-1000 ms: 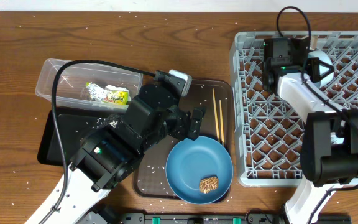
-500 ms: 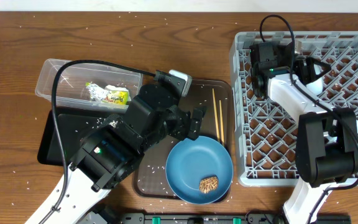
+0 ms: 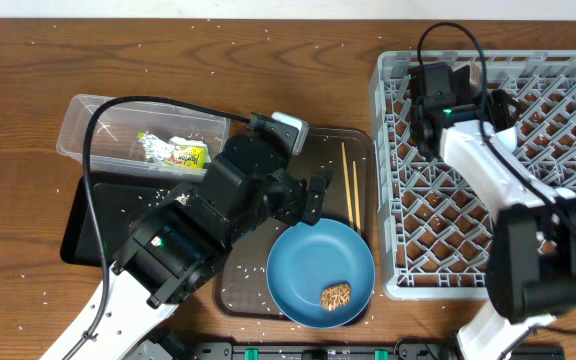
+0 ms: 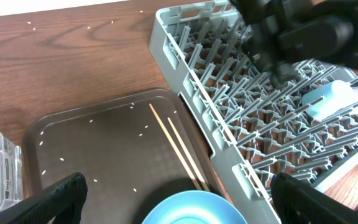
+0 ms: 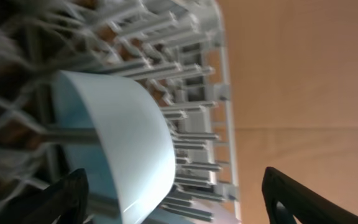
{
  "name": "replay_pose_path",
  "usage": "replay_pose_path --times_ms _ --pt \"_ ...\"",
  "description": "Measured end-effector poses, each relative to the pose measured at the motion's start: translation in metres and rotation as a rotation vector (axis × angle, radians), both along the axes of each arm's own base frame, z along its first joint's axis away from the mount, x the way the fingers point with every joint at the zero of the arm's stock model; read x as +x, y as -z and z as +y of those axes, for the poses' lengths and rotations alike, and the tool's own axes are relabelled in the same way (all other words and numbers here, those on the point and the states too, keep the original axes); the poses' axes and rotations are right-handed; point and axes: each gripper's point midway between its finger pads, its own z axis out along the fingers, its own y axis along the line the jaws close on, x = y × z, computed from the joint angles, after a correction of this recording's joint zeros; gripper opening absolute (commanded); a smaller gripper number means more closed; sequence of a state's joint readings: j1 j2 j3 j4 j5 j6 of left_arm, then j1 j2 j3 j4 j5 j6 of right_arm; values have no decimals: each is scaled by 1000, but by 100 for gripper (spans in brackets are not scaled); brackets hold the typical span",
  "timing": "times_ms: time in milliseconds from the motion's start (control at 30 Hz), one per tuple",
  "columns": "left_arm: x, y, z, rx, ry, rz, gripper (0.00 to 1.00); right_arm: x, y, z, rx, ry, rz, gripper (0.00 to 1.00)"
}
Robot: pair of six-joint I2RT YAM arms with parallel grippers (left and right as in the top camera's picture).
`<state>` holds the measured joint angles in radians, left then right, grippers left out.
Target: Sort waste into correct bins and load items into the dishwasher rack
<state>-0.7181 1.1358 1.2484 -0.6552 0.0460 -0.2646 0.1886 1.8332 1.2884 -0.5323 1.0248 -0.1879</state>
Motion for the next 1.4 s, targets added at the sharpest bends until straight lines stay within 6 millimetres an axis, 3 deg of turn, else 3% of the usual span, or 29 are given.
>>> replay_pose_path --times_ms 133,233,333,467,567,700,833,1167,1400 --pt "0 0 0 0 0 0 95 -7 0 22 208 -86 13 88" --pt "0 1 0 2 0 2 98 -21 4 53 446 -158 38 80" --pt "-2 4 3 19 -2 13 98 -37 2 100 747 -247 59 69" --pt "-4 18 21 103 -58 41 98 -64 -15 162 1085 -345 104 70" --pt "-10 34 42 203 -104 85 97 -91 -16 203 1221 -391 209 71" --pt "-24 59 63 321 -142 183 88 -115 -11 228 1262 -377 296 71" --pt "-32 90 71 391 -186 305 73 -120 -9 236 1278 -332 299 71" --pt "-65 196 61 461 -121 609 73 -116 -10 232 1301 -242 248 74" --pt "-86 236 60 461 -69 708 72 -101 -12 216 1310 -198 182 74"
